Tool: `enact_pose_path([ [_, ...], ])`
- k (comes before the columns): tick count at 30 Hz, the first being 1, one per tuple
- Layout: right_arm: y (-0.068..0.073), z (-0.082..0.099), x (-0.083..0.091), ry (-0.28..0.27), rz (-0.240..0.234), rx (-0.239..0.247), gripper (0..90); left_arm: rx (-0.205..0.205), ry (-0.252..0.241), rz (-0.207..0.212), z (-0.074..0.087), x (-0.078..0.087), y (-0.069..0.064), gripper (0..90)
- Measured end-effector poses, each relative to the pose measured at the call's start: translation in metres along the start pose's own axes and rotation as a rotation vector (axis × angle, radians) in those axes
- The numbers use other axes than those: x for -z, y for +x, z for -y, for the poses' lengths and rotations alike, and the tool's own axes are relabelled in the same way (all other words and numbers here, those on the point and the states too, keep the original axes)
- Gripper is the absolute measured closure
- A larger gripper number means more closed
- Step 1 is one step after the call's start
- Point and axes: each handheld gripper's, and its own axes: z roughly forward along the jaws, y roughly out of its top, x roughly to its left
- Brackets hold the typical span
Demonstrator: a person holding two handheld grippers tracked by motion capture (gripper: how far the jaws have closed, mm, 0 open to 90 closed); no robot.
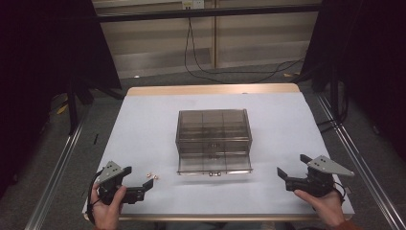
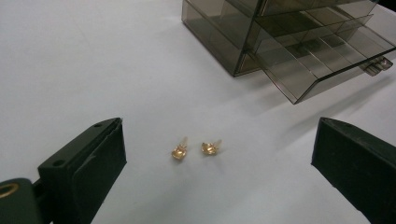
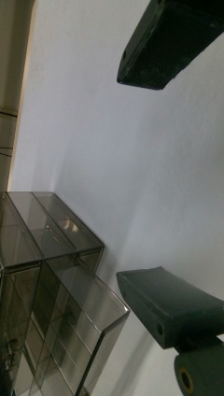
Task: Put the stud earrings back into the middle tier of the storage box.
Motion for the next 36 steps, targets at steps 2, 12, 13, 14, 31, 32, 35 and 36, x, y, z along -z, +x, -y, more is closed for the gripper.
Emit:
enact_pose_path([
  [2,0.0,0.0,0.0,0.003,-0.007,0.0,4.9,0.002,0.002,0.007,0.0,0.0,0.0,2.9],
  [12,0.002,0.0,-0.001,0.016,-0.029,0.004,4.9,0.023,0.028,0.012,0.0,0.0,-0.001,4.5],
  [13,0.002,0.0,-0.002,0.014,-0.03,0.006,5.0,0.036,0.024,0.019,-0.001,0.001,-0.001,4.4],
  [14,0.002,0.0,-0.002,0.014,-0.03,0.006,5.0,0.036,0.024,0.019,-0.001,0.001,-0.001,4.3],
  [31,0.004,-0.001,-0.008,0.046,-0.058,0.021,7.7,-0.075,0.177,0.063,-0.021,-0.003,0.002,6.1],
  [32,0.004,-0.001,-0.008,0.046,-0.058,0.023,7.8,-0.079,0.187,0.058,-0.023,-0.003,0.002,6.3],
  [35,0.004,-0.001,-0.008,0.052,-0.057,0.024,7.8,-0.101,0.242,0.072,-0.028,-0.005,0.005,6.3],
  [36,0.004,-0.001,-0.009,0.053,-0.059,0.024,7.8,-0.101,0.242,0.072,-0.028,-0.005,0.005,7.7],
])
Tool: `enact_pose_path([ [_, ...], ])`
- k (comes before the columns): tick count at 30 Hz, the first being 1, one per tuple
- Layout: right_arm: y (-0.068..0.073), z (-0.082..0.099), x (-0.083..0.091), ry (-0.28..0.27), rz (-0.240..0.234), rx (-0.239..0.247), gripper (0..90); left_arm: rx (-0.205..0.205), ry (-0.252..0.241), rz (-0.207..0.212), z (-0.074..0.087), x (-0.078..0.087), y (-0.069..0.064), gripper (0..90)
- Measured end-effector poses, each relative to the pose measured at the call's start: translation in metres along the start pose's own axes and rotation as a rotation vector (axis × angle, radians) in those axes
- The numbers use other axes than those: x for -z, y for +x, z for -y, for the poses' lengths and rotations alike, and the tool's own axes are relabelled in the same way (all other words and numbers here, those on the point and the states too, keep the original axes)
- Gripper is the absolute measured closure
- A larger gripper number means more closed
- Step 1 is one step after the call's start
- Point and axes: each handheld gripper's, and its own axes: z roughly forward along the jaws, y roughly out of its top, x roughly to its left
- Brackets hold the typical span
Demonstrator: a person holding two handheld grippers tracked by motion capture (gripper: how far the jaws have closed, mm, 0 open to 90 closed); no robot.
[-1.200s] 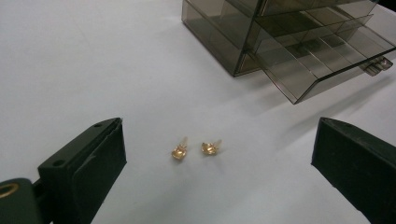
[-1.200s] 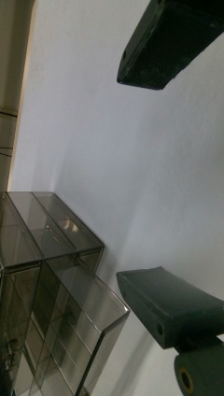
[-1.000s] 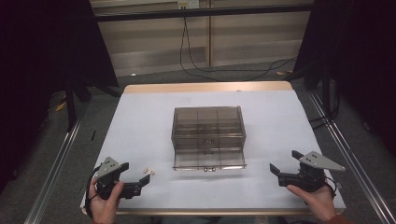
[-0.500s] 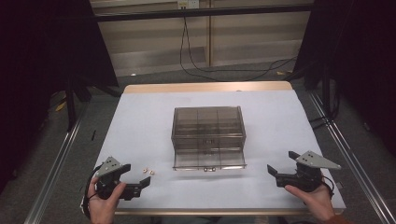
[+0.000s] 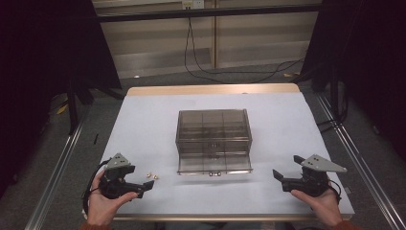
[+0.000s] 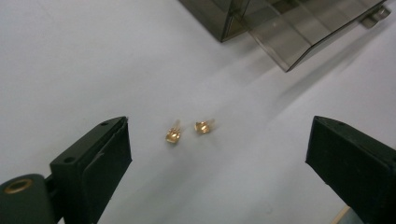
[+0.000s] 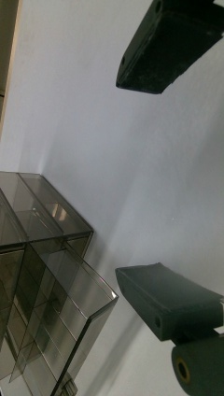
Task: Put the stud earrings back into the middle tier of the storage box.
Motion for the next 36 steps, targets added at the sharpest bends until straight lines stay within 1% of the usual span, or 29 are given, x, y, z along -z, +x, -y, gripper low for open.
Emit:
enact_pose_path([
  [1,0.0,0.0,0.0,0.002,0.002,0.002,7.9,-0.014,0.025,-0.011,-0.002,0.0,0.001,11.3],
  [2,0.0,0.0,0.0,0.003,-0.001,0.004,8.1,-0.016,0.059,-0.002,-0.005,-0.001,0.005,13.2],
  [3,0.001,0.0,-0.001,0.007,-0.001,0.002,8.4,-0.016,0.059,-0.002,-0.005,-0.001,0.005,15.6],
  [4,0.001,0.0,-0.001,0.007,-0.001,0.002,8.4,-0.024,0.07,-0.006,-0.006,-0.002,0.007,15.6],
  [7,0.002,0.0,-0.002,0.015,-0.014,0.008,8.9,-0.032,0.108,-0.001,-0.011,-0.008,0.012,25.0],
  [8,0.002,0.0,-0.002,0.016,-0.016,0.011,9.0,-0.044,0.135,-0.012,-0.013,-0.011,0.013,28.0],
  [9,0.002,0.0,-0.002,0.016,-0.016,0.011,9.0,-0.044,0.135,-0.012,-0.013,-0.011,0.013,28.8],
  [10,0.001,0.0,-0.002,0.018,-0.021,0.012,9.0,-0.048,0.147,-0.001,-0.015,-0.013,0.015,28.8],
  [11,0.002,0.0,-0.002,0.018,-0.022,0.009,9.1,-0.057,0.155,0.003,-0.017,-0.014,0.016,33.6],
  [12,0.002,0.0,-0.002,0.019,-0.024,0.009,9.1,-0.068,0.157,-0.001,-0.018,-0.015,0.017,35.9],
  [13,0.002,0.0,-0.002,0.019,-0.025,0.01,9.2,-0.078,0.173,-0.006,-0.021,-0.015,0.018,36.6],
  [14,0.002,0.0,-0.002,0.019,-0.025,0.01,9.2,-0.08,0.178,0.013,-0.022,-0.017,0.019,36.6],
  [17,0.002,0.0,-0.003,0.021,-0.032,0.013,9.4,-0.135,0.258,0.034,-0.029,-0.022,0.02,40.0],
  [18,0.002,0.0,-0.003,0.021,-0.034,0.015,9.4,-0.15,0.272,0.032,-0.031,-0.023,0.02,41.9],
  [19,0.002,0.0,-0.003,0.02,-0.036,0.014,9.4,-0.153,0.284,0.035,-0.033,-0.024,0.019,44.8],
  [21,0.002,0.0,-0.003,0.024,-0.038,0.012,9.4,-0.176,0.31,0.03,-0.037,-0.028,0.02,49.6],
  [22,0.002,0.0,-0.003,0.024,-0.038,0.012,9.4,-0.176,0.31,0.03,-0.037,-0.028,0.02,52.7],
  [23,0.002,0.0,-0.003,0.023,-0.039,0.009,9.4,-0.182,0.335,0.049,-0.039,-0.031,0.023,56.2],
  [24,0.002,0.0,-0.003,0.022,-0.04,0.009,9.4,-0.182,0.346,0.041,-0.04,-0.032,0.024,57.0],
  [25,0.002,0.0,-0.003,0.022,-0.04,0.009,9.4,-0.182,0.346,0.041,-0.04,-0.032,0.024,59.0],
  [26,0.002,0.0,-0.003,0.023,-0.04,0.009,9.4,-0.174,0.353,0.042,-0.04,-0.034,0.025,59.0],
  [28,0.003,0.0,-0.003,0.024,-0.041,0.009,9.4,-0.201,0.371,0.046,-0.043,-0.037,0.027,61.3],
  [29,0.002,0.0,-0.003,0.026,-0.043,0.012,9.4,-0.187,0.386,0.03,-0.044,-0.039,0.027,61.5],
  [30,0.002,0.0,-0.003,0.027,-0.046,0.013,9.4,-0.184,0.397,0.028,-0.044,-0.041,0.028,61.9],
  [31,0.003,0.0,-0.004,0.027,-0.042,0.014,9.4,-0.184,0.407,0.043,-0.045,-0.043,0.029,62.1],
  [33,0.003,0.0,-0.004,0.029,-0.045,0.012,9.4,-0.2,0.435,0.031,-0.047,-0.049,0.031,65.5],
  [34,0.003,0.0,-0.004,0.029,-0.045,0.012,9.4,-0.191,0.427,0.036,-0.047,-0.05,0.03,65.9],
  [35,0.003,0.0,-0.004,0.03,-0.045,0.011,9.4,-0.2,0.437,0.039,-0.048,-0.051,0.031,66.9],
  [36,0.003,0.0,-0.004,0.03,-0.045,0.011,9.4,-0.2,0.437,0.039,-0.048,-0.051,0.031,67.6],
])
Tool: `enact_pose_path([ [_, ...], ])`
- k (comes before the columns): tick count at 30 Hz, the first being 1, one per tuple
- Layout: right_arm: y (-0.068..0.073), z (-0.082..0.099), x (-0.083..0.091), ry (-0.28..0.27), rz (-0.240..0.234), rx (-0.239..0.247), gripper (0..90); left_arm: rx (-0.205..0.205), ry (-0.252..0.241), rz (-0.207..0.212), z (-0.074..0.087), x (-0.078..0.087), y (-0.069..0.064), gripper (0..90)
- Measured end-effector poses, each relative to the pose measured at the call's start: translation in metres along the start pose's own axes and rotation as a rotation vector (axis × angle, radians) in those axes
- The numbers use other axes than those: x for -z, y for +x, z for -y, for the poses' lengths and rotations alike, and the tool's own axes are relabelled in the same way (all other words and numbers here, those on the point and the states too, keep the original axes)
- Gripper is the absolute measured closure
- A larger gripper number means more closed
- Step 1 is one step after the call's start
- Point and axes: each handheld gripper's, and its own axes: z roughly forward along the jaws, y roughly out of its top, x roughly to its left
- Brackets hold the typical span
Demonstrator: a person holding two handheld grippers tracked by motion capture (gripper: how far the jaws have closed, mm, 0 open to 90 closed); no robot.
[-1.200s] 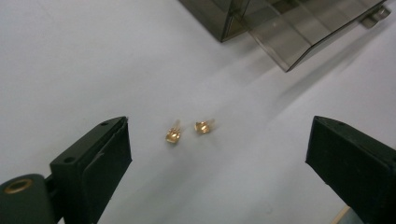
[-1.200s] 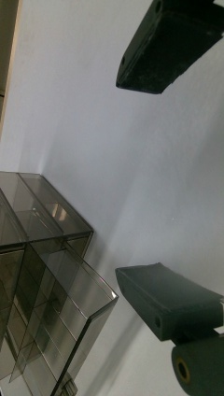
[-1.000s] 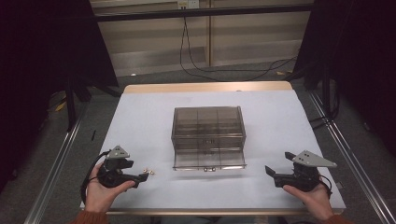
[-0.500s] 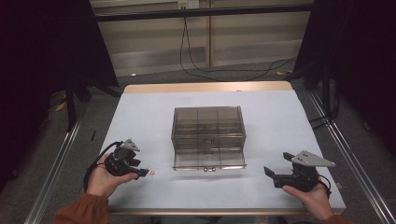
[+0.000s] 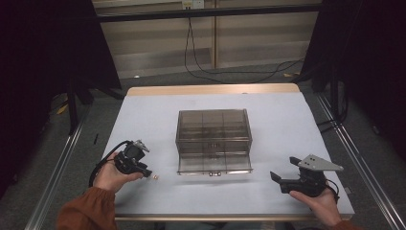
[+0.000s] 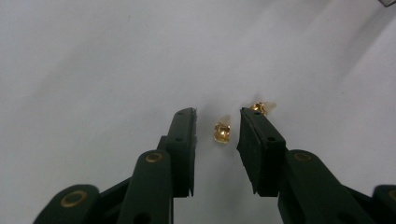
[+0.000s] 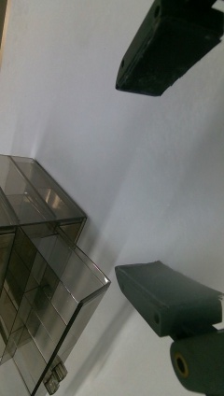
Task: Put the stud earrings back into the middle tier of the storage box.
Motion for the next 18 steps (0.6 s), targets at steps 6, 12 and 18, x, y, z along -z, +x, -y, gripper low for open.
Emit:
enact_pose_path([
  [6,0.0,0.0001,-0.0012,0.004,-0.008,0.003,9.4,-0.01,0.035,0.018,-0.0046,-0.0043,0.0016,72.1],
  [12,-0.0002,0.0,-0.0009,0.004,-0.01,-0.004,9.4,-0.02,0.067,0.012,-0.0089,-0.0077,0.003,76.4],
  [18,-0.0002,0.0001,-0.0009,0.004,-0.014,-0.006,9.4,-0.023,0.083,0.016,-0.0097,-0.0105,0.0045,80.1],
])
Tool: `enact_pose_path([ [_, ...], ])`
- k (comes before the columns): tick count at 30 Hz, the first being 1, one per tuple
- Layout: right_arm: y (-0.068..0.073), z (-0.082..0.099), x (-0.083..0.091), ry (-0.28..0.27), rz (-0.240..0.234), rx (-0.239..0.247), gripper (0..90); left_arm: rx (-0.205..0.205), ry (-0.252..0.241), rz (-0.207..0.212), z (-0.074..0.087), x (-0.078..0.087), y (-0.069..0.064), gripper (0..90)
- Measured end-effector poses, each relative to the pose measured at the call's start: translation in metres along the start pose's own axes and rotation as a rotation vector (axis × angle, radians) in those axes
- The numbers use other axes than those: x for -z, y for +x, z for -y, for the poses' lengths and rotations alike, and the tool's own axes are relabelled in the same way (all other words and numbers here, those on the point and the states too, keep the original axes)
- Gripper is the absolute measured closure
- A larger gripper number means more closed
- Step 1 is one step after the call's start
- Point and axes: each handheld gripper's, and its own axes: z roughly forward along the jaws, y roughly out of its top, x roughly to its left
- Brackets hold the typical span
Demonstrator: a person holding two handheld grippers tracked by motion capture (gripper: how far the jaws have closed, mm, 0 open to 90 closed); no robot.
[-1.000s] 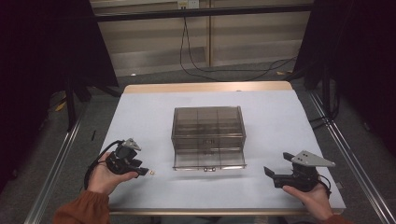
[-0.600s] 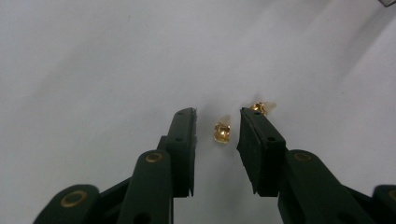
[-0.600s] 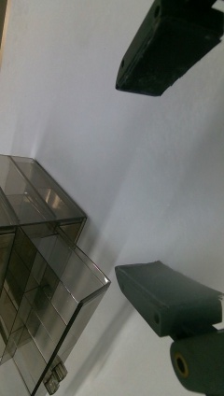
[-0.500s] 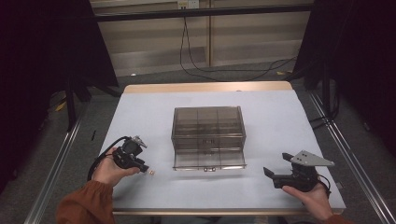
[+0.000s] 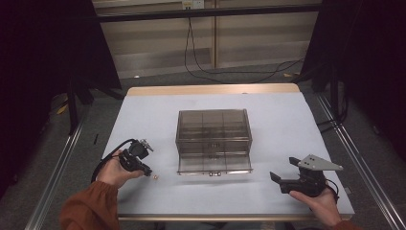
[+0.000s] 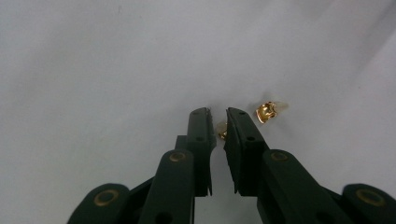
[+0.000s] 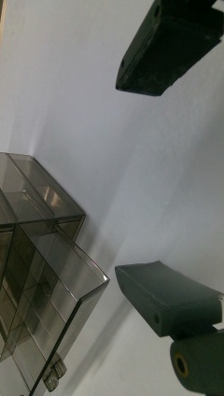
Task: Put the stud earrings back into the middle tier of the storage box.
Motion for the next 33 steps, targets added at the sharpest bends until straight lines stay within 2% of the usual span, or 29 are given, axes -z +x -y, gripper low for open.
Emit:
enact_pose_path([
  [7,0.0,0.0,0.0,0.002,0.001,-0.003,9.2,-0.009,0.014,0.005,0.0,-0.001,0.0,82.6],
  [14,-0.001,0.0,0.0,0.003,-0.002,-0.006,9.2,0.029,0.003,0.015,0.003,-0.003,0.001,84.7],
  [17,-0.001,0.0,-0.001,0.006,-0.003,-0.005,9.2,0.031,-0.002,0.026,0.004,-0.002,0.002,85.1],
  [22,-0.001,0.0,-0.001,0.005,-0.004,-0.007,9.3,0.048,-0.033,0.039,0.008,0.001,0.004,85.3],
  [25,-0.001,0.0,0.0,0.005,-0.003,-0.01,9.2,0.06,-0.07,0.043,0.011,0.006,0.004,85.3],
  [33,-0.001,0.0,-0.001,0.005,-0.004,-0.011,9.3,0.056,-0.113,0.053,0.013,0.015,0.001,85.3],
])
